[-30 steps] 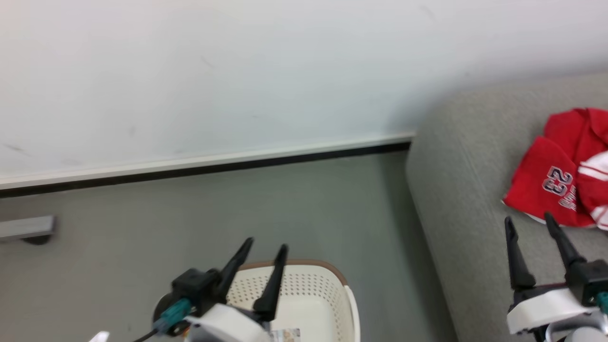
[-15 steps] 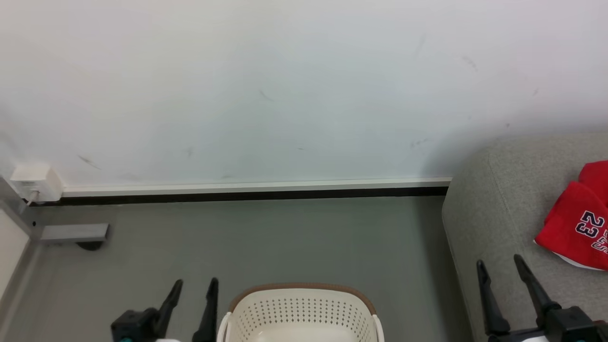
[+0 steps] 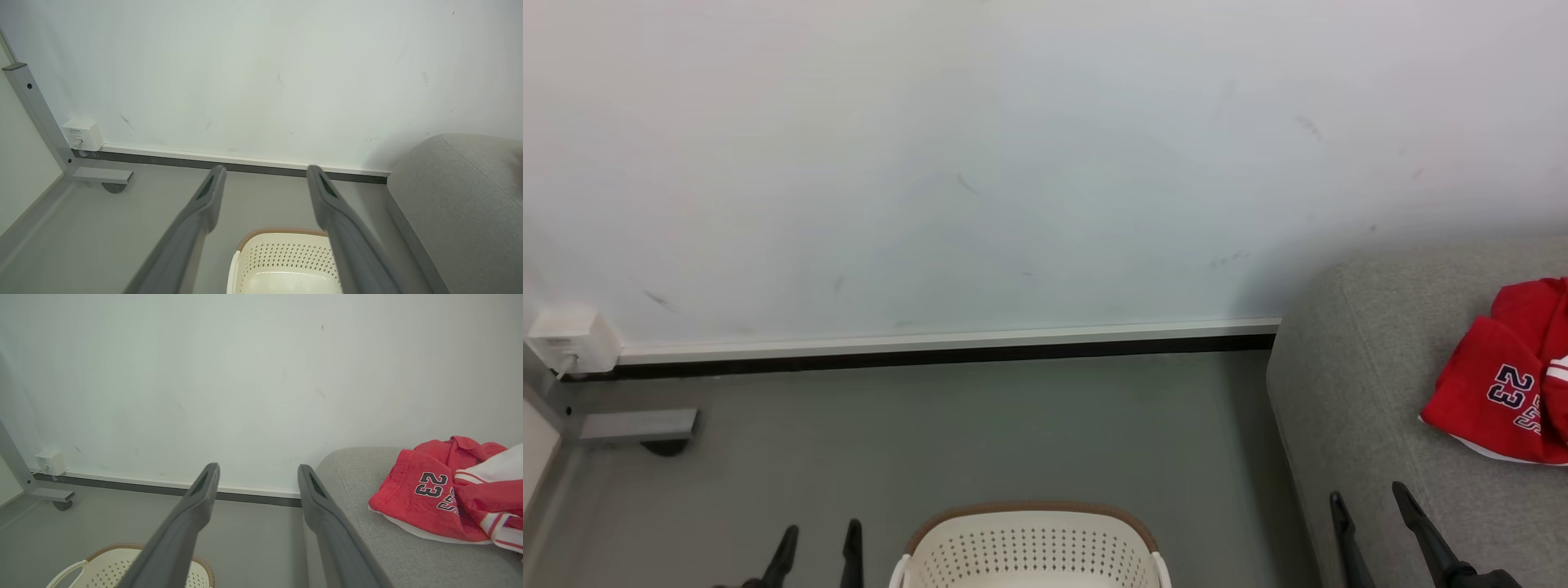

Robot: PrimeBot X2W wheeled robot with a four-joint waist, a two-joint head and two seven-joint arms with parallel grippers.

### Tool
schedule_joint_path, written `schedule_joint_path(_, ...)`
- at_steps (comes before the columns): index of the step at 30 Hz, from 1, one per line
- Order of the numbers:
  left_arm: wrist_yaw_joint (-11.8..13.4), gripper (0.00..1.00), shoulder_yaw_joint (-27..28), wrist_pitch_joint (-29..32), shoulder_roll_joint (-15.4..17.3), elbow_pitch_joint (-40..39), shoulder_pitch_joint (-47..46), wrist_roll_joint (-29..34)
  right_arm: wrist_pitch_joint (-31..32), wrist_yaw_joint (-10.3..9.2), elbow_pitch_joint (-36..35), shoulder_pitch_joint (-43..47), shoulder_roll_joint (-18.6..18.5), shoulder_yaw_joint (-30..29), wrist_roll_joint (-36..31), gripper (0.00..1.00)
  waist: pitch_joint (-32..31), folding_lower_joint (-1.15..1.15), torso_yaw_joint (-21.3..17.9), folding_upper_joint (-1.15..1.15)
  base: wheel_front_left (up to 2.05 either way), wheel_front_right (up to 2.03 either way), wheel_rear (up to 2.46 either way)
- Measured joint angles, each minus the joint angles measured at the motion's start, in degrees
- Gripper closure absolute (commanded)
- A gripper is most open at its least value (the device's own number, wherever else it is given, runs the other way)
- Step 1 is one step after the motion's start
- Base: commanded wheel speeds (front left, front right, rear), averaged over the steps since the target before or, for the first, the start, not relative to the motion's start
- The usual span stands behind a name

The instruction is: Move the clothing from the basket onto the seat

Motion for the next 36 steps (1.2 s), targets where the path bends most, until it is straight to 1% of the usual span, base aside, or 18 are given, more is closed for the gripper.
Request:
schedule_joint_path(3,-1.45,0.00,1.33,0.01,-1.35,0.63,0.59,0.85,0.00,0.01,0.04,0.03,0.00,-0.19,0.00,0.00,-0.28,0.00,-0.43,0.00,0.00,0.00,0.00)
schedule_joint_path(10,-4.33,0.00,3.89,0.00,-3.41,2.10,1.33,2.93,-0.01,0.01,0.36,0.03,0.01,-0.90,0.09,0.00,-1.05,0.00,-0.57,0.00,0.00,0.00,0.00)
schedule_joint_path(13,-5.19,0.00,5.05,0.00,-3.99,2.35,1.39,3.81,-0.01,0.00,0.65,0.03,0.01,-0.60,0.09,0.00,-1.29,0.00,-0.32,0.00,0.00,0.00,0.00)
schedule_joint_path(25,-7.28,0.00,7.71,0.01,-6.16,3.12,1.66,7.04,0.00,0.01,0.90,0.03,0.01,-0.11,0.09,0.00,-1.25,0.00,0.31,0.00,0.00,0.00,0.00)
schedule_joint_path(26,-7.28,1.00,7.60,0.01,-6.30,3.48,1.70,7.05,0.05,0.01,1.34,0.07,0.03,-0.08,0.01,1.00,-1.26,0.00,0.31,0.00,0.00,0.00,0.00)
schedule_joint_path(29,-7.33,1.00,7.50,0.52,-6.80,4.60,1.91,6.50,0.36,0.01,2.11,0.53,0.10,0.08,0.59,1.00,-1.23,0.01,0.34,0.00,0.00,0.00,0.00)
schedule_joint_path(36,-8.32,1.00,8.99,2.74,-6.98,4.79,1.51,-0.74,2.10,0.00,2.19,0.41,0.02,-0.29,9.29,1.00,-1.07,0.00,0.48,0.00,0.00,0.00,0.00)
